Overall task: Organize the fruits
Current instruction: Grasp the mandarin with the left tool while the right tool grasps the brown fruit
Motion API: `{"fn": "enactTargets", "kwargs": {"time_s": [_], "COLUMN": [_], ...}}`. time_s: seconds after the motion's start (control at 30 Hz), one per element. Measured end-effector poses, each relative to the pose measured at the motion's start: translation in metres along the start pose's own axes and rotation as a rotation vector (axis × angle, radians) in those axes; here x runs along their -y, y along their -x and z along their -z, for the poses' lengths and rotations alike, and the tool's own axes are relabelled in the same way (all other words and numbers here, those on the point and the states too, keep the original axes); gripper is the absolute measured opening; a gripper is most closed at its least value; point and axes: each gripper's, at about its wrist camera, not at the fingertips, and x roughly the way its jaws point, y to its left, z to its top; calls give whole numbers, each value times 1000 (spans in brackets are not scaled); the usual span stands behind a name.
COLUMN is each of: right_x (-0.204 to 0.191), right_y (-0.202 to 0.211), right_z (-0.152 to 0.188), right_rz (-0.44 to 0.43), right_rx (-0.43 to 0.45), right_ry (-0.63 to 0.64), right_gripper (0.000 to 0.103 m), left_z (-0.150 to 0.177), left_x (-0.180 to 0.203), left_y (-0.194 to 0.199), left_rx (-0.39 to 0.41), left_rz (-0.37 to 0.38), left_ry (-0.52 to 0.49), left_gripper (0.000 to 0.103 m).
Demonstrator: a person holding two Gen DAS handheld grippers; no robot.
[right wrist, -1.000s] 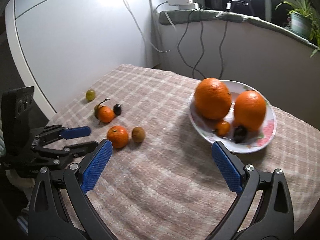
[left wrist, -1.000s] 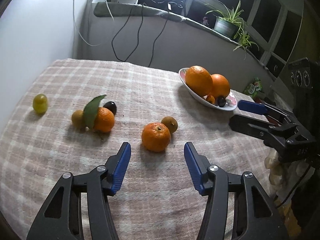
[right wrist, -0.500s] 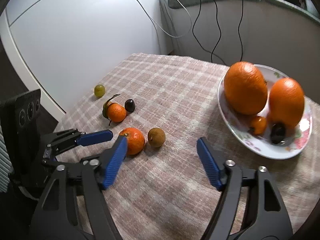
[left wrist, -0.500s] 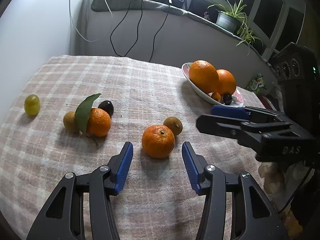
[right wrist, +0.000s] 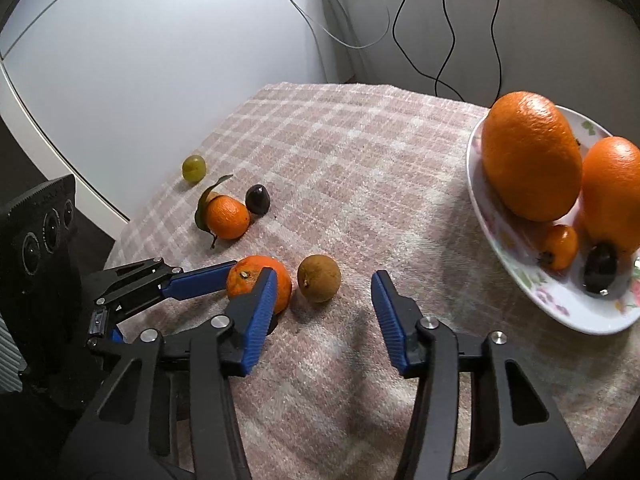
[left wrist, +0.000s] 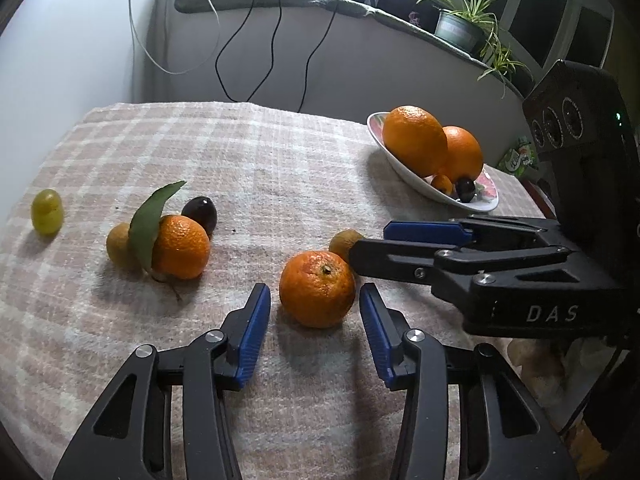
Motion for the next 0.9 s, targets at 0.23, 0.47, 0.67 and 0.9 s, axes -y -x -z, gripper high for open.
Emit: {"fn": "enactTargets", "kwargs": {"time_s": [0.23, 0.47, 0.67, 0.9], "right_x": [10, 16, 10, 12], "right_y": [-6, -11, -15, -5], "right_z": [-4, -5, -4, -1], "right_rz": [-28, -60, -74, -59], "right_rx": [-13, -31, -45, -14], "right_ry": [-36, -59, -45, -58], "right_gripper": [49, 46, 26, 26], "left_z": [-1, 0, 1, 2], "left_x": [-1, -3, -4, -5], "left_y": [-4, -4, -1, 4], "left_rx": [-4, -1, 1, 9], "left_rz": [14, 24, 25, 25], "left_ry": [0, 12, 17, 25], "left_gripper": [38, 37, 37, 37]}}
